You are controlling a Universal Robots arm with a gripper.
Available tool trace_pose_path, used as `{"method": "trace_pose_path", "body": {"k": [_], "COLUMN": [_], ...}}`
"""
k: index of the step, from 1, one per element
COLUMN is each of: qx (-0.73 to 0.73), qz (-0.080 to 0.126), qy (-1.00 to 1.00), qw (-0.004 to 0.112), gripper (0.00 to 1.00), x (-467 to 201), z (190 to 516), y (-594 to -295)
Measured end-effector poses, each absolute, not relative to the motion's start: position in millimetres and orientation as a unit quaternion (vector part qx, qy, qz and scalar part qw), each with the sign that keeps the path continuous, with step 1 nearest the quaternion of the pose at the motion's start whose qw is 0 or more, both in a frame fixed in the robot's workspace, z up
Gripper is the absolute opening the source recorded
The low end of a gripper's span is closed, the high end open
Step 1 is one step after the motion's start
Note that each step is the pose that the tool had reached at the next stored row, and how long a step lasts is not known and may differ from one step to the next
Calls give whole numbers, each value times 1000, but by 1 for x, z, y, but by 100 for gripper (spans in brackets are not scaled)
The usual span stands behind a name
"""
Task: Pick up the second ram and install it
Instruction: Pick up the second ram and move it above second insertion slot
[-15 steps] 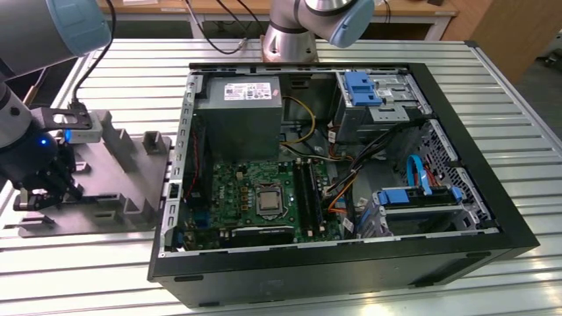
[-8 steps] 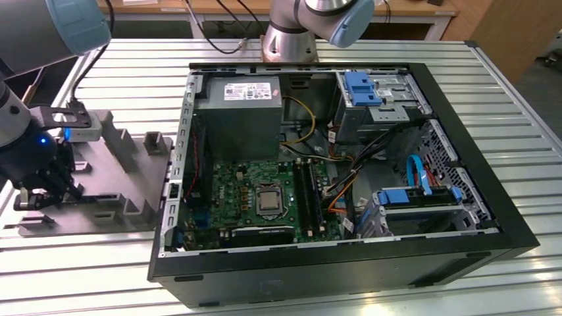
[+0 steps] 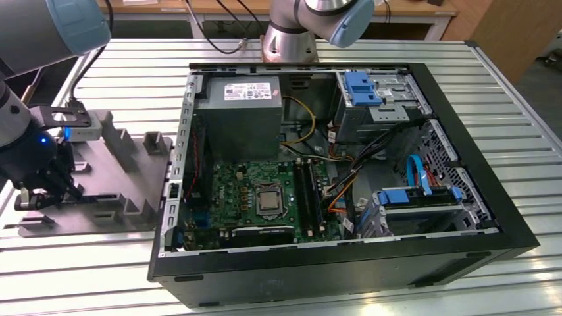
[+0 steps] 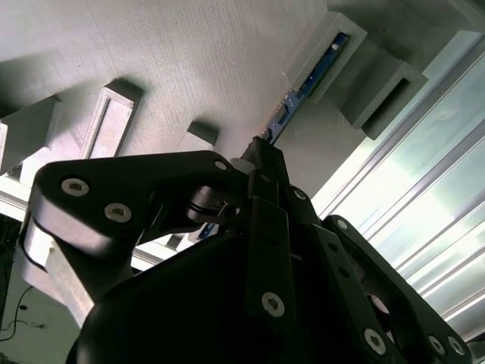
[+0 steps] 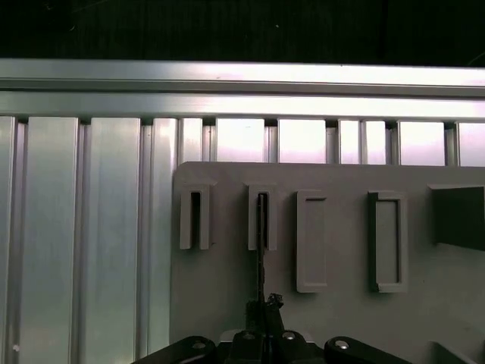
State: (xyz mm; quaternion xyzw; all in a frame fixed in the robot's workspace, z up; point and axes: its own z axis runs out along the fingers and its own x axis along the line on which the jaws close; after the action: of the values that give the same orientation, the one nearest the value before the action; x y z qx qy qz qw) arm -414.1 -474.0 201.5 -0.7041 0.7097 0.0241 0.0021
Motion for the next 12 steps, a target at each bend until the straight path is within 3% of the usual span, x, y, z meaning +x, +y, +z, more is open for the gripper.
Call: {"method": "trace_pose_path", "body": {"k": [12], "qx": [-704], "qz": [24], "qy": [710], "qw": [2], "gripper": [11], "x": [-414], "z": [205], "y": [-474]}}
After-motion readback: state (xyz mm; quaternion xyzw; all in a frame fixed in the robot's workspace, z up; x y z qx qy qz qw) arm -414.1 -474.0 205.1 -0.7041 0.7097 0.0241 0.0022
